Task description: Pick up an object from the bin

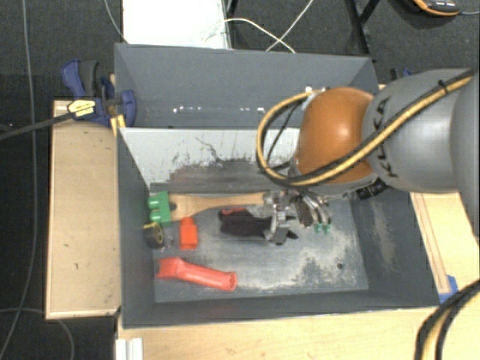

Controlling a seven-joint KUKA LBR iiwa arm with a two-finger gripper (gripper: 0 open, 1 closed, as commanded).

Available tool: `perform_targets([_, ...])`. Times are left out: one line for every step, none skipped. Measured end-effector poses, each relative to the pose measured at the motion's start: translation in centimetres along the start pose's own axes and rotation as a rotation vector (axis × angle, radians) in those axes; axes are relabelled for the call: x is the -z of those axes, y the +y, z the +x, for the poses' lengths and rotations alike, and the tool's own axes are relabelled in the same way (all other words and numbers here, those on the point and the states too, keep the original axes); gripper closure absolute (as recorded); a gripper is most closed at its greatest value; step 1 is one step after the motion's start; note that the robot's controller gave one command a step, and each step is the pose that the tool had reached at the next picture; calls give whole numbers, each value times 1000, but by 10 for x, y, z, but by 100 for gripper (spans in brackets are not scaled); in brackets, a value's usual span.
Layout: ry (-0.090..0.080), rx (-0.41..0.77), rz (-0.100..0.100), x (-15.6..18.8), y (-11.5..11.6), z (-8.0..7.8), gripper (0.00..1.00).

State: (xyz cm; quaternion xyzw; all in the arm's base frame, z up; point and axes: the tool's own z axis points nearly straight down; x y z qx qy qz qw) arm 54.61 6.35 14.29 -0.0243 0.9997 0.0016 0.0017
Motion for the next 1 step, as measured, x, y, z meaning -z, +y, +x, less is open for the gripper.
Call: perform_targets([-7, 2, 0, 26, 0, -2, 100])
